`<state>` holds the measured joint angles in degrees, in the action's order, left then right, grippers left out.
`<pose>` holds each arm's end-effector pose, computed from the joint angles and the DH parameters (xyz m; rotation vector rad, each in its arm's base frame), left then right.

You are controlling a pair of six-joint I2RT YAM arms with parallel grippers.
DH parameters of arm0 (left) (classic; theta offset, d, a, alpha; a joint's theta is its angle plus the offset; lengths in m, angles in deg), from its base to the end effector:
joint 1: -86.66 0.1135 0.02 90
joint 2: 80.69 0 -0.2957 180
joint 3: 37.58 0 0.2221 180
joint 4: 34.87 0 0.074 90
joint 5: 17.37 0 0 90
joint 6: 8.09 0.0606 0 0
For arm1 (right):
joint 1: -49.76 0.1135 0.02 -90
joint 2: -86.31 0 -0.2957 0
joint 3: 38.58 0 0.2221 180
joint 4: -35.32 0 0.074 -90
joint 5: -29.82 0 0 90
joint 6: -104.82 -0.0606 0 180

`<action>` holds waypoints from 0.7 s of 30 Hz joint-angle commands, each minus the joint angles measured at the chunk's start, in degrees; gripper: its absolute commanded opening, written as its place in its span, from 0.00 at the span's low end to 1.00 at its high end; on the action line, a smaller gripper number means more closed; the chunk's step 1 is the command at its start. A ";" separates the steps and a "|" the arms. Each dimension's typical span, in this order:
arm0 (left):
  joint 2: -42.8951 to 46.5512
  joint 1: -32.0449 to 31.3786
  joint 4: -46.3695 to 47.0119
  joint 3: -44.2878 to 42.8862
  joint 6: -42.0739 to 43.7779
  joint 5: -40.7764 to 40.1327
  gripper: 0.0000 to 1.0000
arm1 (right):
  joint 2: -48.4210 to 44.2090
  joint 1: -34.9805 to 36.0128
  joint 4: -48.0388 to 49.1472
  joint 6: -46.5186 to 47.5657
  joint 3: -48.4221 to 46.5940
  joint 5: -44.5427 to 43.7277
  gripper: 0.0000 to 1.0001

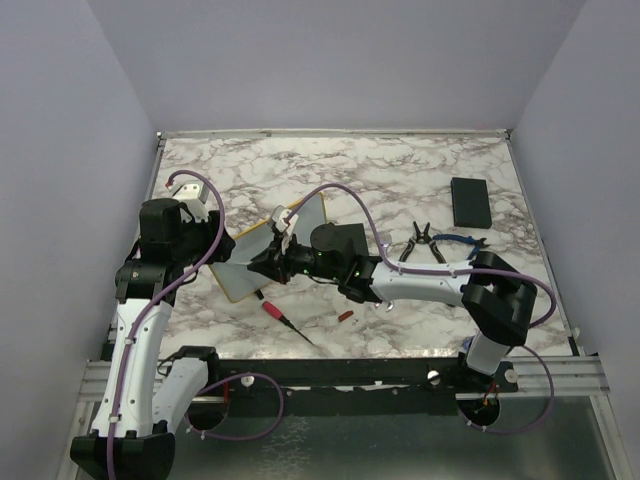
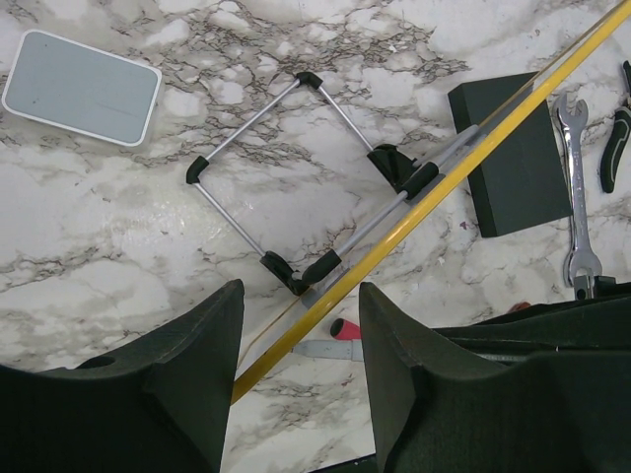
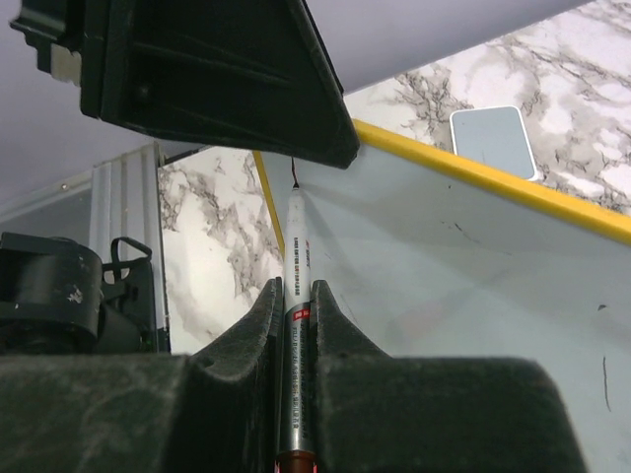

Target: Write a sentence on the whiteboard

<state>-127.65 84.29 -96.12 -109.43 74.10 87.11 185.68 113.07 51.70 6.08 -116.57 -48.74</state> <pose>0.1258 -0.0204 0.3444 0.0368 2.2073 -0.3776 0.1725 0.3698 0.3127 -0.9578 1.5018 1.0997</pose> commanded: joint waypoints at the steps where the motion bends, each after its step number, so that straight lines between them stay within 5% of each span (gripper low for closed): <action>1: 0.99 -0.39 -1.20 -0.86 0.38 -0.53 0.51 | 2.01 0.32 -0.14 0.22 1.72 -2.21 0.01; 21: 0.99 -0.57 -1.28 -0.86 0.46 -0.77 0.51 | -5.54 1.20 1.39 0.64 6.23 1.36 0.01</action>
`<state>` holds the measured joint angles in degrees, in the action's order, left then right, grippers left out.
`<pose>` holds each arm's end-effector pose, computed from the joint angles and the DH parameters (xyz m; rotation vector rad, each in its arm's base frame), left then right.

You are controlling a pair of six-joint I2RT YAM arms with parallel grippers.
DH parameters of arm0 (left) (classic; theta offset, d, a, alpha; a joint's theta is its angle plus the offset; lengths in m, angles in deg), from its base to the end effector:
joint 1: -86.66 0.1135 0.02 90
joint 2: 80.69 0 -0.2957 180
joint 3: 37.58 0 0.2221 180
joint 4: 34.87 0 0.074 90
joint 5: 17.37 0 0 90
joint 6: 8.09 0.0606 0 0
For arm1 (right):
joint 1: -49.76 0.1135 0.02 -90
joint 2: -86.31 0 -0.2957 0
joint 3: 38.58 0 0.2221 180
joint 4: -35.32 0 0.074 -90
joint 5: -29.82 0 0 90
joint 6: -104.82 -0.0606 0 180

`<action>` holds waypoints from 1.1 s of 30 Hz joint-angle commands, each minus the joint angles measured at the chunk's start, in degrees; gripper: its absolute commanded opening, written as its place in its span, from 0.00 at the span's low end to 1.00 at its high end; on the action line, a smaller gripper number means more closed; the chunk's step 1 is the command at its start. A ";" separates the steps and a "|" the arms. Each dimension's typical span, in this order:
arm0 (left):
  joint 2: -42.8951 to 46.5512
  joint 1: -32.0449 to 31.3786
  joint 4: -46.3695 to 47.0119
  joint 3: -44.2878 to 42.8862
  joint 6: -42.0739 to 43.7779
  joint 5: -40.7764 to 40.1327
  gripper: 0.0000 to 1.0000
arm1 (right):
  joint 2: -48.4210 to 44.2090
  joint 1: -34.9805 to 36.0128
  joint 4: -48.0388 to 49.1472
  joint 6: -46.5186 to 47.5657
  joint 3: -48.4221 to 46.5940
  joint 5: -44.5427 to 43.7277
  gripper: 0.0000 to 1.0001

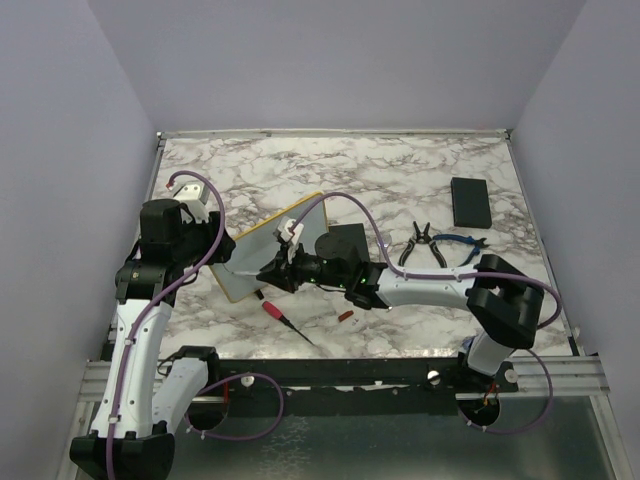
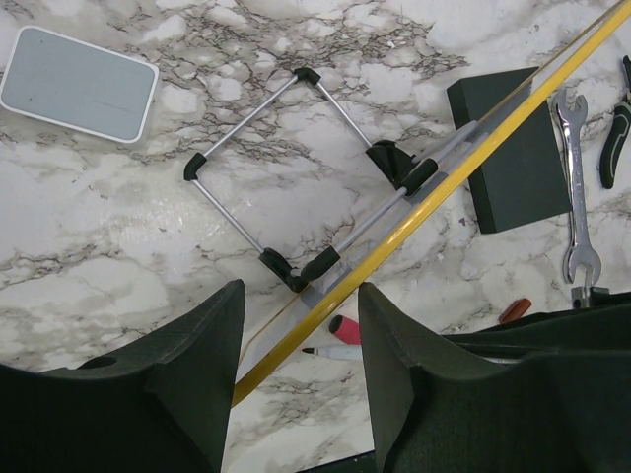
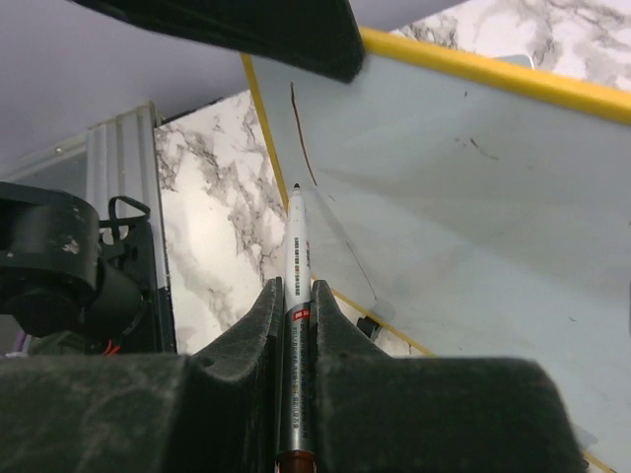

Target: Write a sentence on the whiteboard

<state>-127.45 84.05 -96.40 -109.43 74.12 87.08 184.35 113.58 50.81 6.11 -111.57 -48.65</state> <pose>0.1245 -0.0208 0.3443 0.0413 2.2089 -0.3792 0.1630 0.3590 0.2901 -1.0010 1.5751 1.0816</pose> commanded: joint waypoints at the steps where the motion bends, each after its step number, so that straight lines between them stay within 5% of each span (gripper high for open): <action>1: 0.80 -0.32 -1.00 -0.86 0.48 -0.75 0.51 | -4.49 0.70 2.51 0.47 1.26 0.99 0.01; 16: 1.04 -0.45 -1.16 -0.77 0.57 -0.68 0.51 | -1.87 0.70 3.32 0.66 -1.48 -6.58 0.01; 33: 1.15 -0.55 -1.16 -0.77 0.59 -0.32 0.50 | 1.31 0.70 2.45 1.44 -4.37 -5.72 0.00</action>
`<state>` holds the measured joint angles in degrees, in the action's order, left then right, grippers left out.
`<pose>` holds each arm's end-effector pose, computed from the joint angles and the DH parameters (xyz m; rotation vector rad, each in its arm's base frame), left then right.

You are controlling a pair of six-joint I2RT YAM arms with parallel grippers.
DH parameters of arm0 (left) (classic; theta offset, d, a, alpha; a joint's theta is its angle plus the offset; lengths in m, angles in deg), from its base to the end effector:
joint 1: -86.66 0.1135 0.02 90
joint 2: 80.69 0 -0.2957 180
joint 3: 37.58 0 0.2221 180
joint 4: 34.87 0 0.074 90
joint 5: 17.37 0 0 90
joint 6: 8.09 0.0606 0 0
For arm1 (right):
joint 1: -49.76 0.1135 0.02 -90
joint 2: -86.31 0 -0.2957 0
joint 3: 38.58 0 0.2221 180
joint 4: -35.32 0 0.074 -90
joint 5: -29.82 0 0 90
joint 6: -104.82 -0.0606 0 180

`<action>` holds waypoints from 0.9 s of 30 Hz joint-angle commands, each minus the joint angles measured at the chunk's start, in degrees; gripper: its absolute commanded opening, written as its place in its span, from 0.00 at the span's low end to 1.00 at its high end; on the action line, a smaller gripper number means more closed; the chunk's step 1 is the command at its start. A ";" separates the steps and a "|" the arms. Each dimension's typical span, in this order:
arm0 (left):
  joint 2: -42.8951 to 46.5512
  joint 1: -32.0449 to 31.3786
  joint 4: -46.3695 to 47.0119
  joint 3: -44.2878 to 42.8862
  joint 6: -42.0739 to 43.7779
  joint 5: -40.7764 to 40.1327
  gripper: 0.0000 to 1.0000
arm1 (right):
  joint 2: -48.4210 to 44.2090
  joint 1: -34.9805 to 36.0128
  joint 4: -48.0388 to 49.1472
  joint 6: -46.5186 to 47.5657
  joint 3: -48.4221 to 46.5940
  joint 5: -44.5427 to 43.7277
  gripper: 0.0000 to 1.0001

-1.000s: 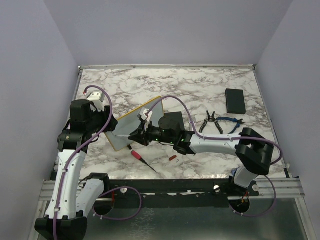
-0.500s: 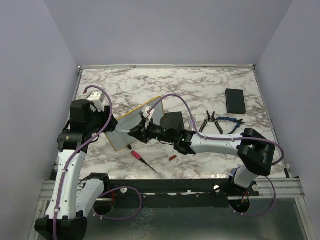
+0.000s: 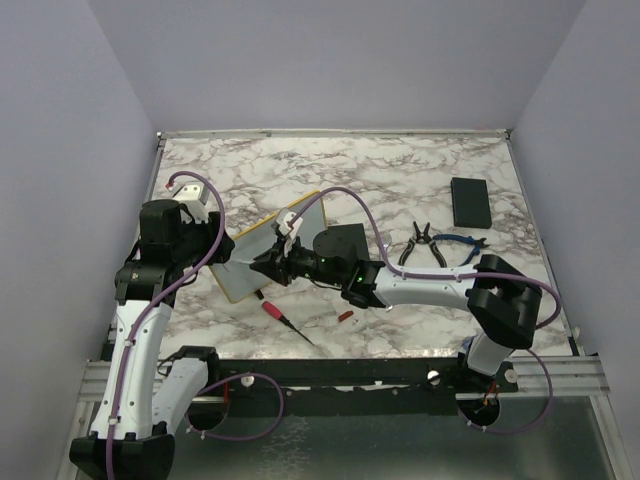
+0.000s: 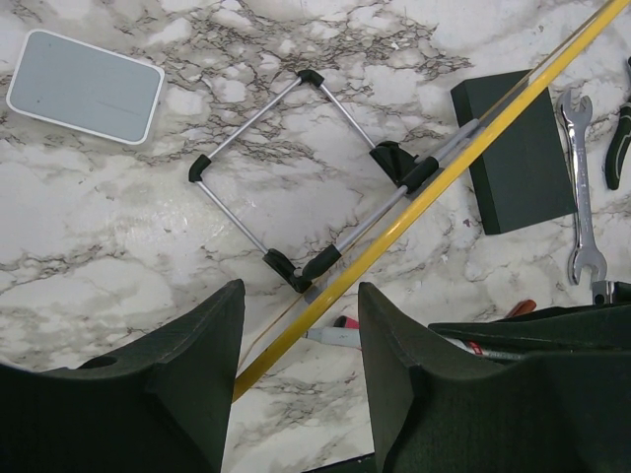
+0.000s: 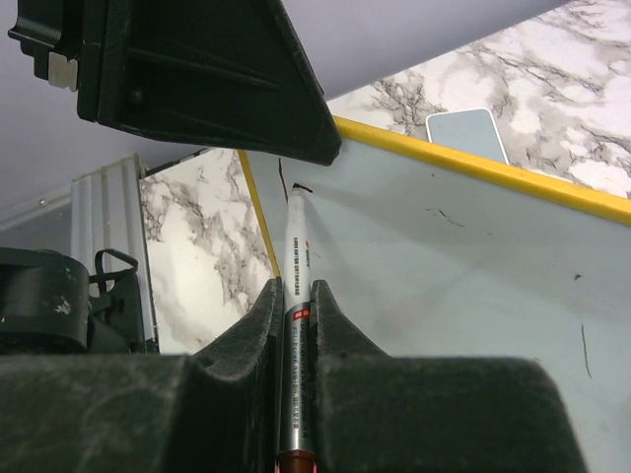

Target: Write a sentence on the whiteboard

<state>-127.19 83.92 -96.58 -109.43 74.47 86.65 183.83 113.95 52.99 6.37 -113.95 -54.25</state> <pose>0.1233 -0.0206 0.3444 0.0465 2.2074 -0.3687 0.1678 0.3613 0.3124 -0.8947 1.5122 1.0345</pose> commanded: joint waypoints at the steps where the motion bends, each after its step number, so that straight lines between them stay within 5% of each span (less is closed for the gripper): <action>1: 0.89 -0.39 -1.04 -0.77 0.25 0.13 0.50 | 2.00 0.33 0.19 1.17 -2.04 0.13 0.00; 27: 0.53 -0.47 -0.99 -0.86 0.34 -0.02 0.49 | 1.80 0.33 0.29 0.00 1.26 -5.32 0.01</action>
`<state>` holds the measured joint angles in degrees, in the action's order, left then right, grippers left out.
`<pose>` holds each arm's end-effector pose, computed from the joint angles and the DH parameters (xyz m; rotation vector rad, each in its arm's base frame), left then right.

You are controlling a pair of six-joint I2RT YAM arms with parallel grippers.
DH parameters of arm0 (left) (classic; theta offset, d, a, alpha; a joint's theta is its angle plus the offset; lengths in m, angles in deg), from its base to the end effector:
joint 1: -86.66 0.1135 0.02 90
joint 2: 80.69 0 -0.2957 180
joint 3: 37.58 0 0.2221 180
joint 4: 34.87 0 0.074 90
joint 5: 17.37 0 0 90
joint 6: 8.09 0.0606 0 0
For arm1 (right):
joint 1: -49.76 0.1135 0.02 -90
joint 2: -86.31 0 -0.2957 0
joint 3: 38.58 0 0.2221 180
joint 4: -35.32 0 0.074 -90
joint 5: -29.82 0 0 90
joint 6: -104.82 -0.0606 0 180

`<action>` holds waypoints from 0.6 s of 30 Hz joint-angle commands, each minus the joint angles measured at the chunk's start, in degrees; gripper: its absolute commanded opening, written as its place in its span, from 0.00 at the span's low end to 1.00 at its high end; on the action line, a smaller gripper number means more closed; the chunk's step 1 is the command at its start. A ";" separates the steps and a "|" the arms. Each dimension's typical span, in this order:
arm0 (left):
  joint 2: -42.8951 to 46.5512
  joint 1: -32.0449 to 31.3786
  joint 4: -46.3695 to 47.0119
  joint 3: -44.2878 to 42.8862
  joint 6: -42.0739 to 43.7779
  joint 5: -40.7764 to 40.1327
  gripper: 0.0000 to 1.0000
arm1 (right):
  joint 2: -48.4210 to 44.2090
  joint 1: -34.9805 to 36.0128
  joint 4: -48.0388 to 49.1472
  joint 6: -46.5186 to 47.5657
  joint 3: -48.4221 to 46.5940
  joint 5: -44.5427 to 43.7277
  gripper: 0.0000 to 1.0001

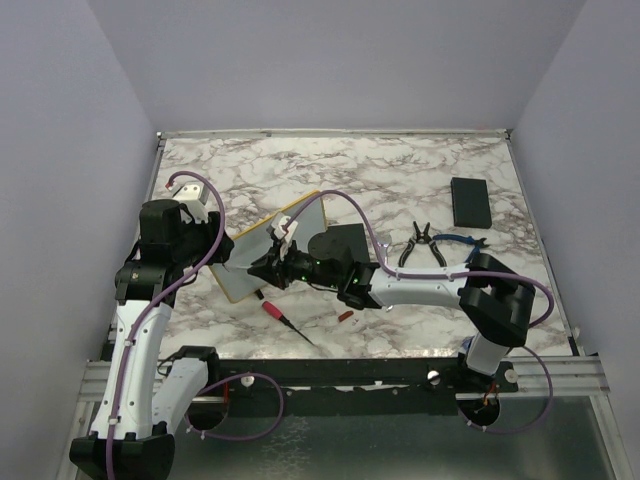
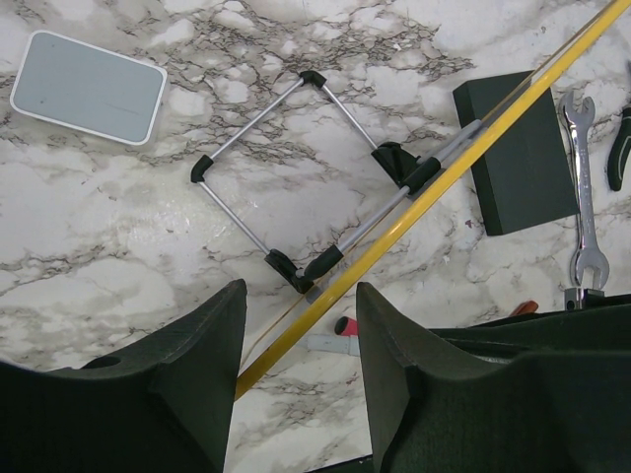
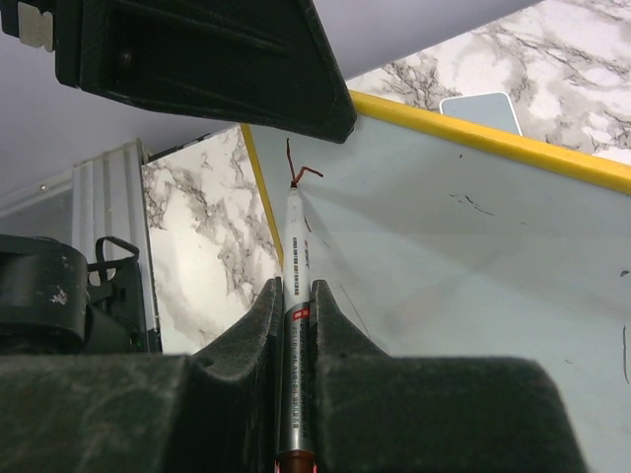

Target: Write a sentence on the whiteboard

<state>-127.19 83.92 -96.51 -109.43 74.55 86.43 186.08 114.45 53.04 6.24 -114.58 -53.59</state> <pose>0.1234 -0.0204 0.3445 0.0461 2.2062 -0.3637 0.1677 0.3708 0.3012 -0.9221 1.5334 1.0418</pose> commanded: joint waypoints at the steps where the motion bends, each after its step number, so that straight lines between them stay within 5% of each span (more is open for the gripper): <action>1: 0.53 -0.55 -1.05 -0.86 0.28 0.23 0.49 | -0.60 -0.16 0.38 -0.03 2.25 -6.19 0.00; 11: 0.19 -0.59 -1.10 -0.95 0.49 0.16 0.49 | -2.16 -0.17 1.56 -0.59 5.33 -9.67 0.01; 18: 0.09 -0.66 -1.06 -0.95 0.48 -0.01 0.49 | -3.42 -0.17 2.82 1.03 5.99 -2.12 0.01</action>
<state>-127.19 83.81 -96.54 -109.43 74.75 86.30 185.05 114.58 53.08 5.45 -109.67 -57.81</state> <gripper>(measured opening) 0.489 0.100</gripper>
